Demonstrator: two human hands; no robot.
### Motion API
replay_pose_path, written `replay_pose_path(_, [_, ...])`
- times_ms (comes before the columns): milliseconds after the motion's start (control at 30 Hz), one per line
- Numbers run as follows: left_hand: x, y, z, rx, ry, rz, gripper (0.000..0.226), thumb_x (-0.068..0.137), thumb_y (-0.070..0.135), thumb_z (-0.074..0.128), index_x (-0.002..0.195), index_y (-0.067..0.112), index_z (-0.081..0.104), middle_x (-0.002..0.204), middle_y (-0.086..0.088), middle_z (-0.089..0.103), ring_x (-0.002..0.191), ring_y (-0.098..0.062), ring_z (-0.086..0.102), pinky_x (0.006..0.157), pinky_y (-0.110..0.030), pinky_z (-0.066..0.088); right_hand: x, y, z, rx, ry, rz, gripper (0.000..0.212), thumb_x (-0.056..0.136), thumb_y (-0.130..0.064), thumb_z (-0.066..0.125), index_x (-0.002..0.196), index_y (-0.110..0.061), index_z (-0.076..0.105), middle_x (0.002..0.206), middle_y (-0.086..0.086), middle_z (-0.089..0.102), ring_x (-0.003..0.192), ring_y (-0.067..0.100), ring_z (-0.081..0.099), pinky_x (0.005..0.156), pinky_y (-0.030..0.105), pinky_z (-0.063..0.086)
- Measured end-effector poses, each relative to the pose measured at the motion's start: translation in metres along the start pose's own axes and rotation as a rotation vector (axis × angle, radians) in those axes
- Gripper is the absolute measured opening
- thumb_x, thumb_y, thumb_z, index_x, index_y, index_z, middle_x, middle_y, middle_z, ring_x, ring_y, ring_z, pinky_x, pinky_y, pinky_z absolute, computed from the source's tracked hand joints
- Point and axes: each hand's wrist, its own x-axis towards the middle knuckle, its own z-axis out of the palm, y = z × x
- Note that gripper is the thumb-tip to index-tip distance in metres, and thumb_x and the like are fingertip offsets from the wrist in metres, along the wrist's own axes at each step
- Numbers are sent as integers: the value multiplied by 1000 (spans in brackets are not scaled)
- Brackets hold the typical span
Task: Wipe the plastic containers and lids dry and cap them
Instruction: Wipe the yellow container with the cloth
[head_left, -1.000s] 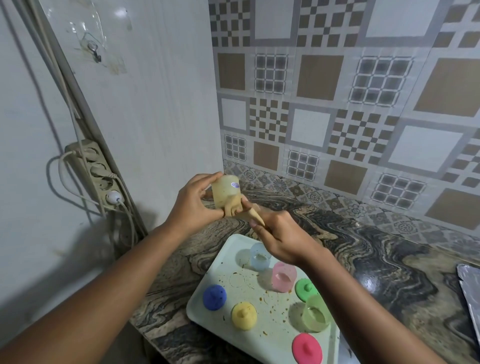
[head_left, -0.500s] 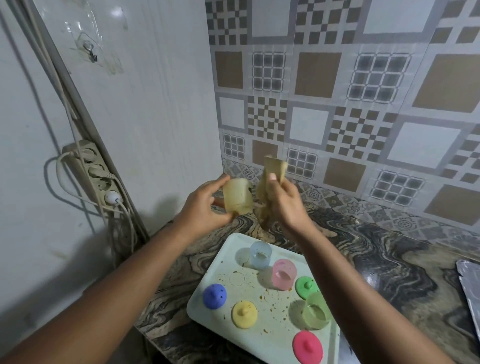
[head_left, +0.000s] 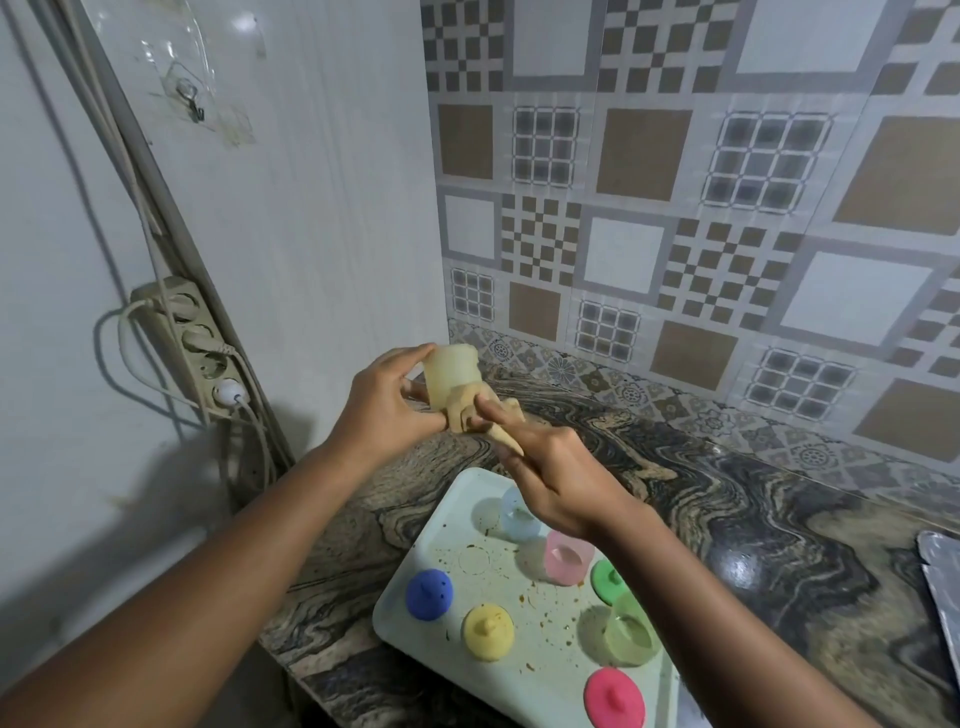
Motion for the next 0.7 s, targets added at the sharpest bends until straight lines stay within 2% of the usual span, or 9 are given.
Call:
replay_pose_path(67, [0, -2, -3, 35, 1, -16, 77, 63, 14, 90, 131, 22, 56, 129, 4, 56, 86, -3, 68, 70, -6, 47, -10, 5, 3, 32, 13, 77, 35, 104, -17, 49, 134, -8, 63, 77, -9, 66, 70, 18, 62, 76, 19, 50])
replay_pose_path(100, [0, -2, -5, 39, -2, -23, 74, 65, 17, 89, 129, 27, 53, 130, 6, 54, 89, -4, 68, 71, -8, 46, -14, 8, 6, 129, 25, 164, 31, 104, -23, 46, 116, -5, 69, 66, -4, 59, 59, 17, 54, 67, 29, 51])
replay_pose_path(167, [-2, -1, -6, -16, -35, -52, 72, 68, 15, 86, 128, 33, 50, 131, 8, 52, 95, -9, 69, 74, -23, 55, -15, 12, 8, 429, 145, 352, 42, 102, -31, 43, 88, 3, 64, 66, 19, 61, 57, 21, 54, 59, 41, 50])
replay_pose_path(233, [-6, 4, -6, -135, -86, -100, 75, 72, 4, 82, 132, 36, 52, 134, 7, 52, 90, -12, 71, 63, -39, 62, -8, 14, 6, 655, 334, 454, 44, 99, -37, 45, 87, -1, 67, 76, 29, 65, 67, 28, 60, 64, 42, 49])
replay_pose_path(333, [-11, 7, 1, -154, -138, -74, 85, 72, 3, 84, 143, 35, 50, 135, 7, 51, 89, -10, 70, 63, -37, 63, 14, 8, -7, 826, 494, 473, 42, 98, -42, 48, 95, -10, 74, 86, 36, 66, 76, 31, 62, 72, 43, 49])
replay_pose_path(433, [-13, 10, 9, -128, -133, -35, 89, 68, 11, 90, 146, 24, 48, 129, 7, 55, 87, -4, 70, 84, -28, 58, 35, -4, -13, 725, 440, 417, 52, 101, -36, 42, 94, 13, 57, 66, 34, 54, 54, 28, 56, 51, 37, 51])
replay_pose_path(533, [-12, 16, 13, -146, -107, -59, 81, 64, 18, 94, 136, 22, 57, 126, 10, 61, 83, -4, 71, 83, -27, 59, 42, -10, -11, 501, 340, 376, 38, 104, -35, 42, 84, -7, 58, 60, 20, 52, 50, 32, 54, 47, 58, 50])
replay_pose_path(600, [-11, 18, 13, -180, -114, -91, 74, 64, 18, 93, 130, 26, 59, 123, 13, 65, 84, -3, 73, 78, -32, 61, 42, -8, -10, 307, 251, 325, 27, 107, -30, 42, 97, -21, 65, 63, 2, 56, 54, 31, 56, 53, 52, 52])
replay_pose_path(700, [-11, 13, 12, -184, -93, -116, 71, 66, 14, 90, 129, 26, 60, 124, 13, 66, 83, -8, 75, 73, -44, 63, 39, -8, -8, 108, 155, 267, 41, 108, -26, 42, 146, -16, 53, 79, -14, 62, 60, 1, 54, 58, 20, 40])
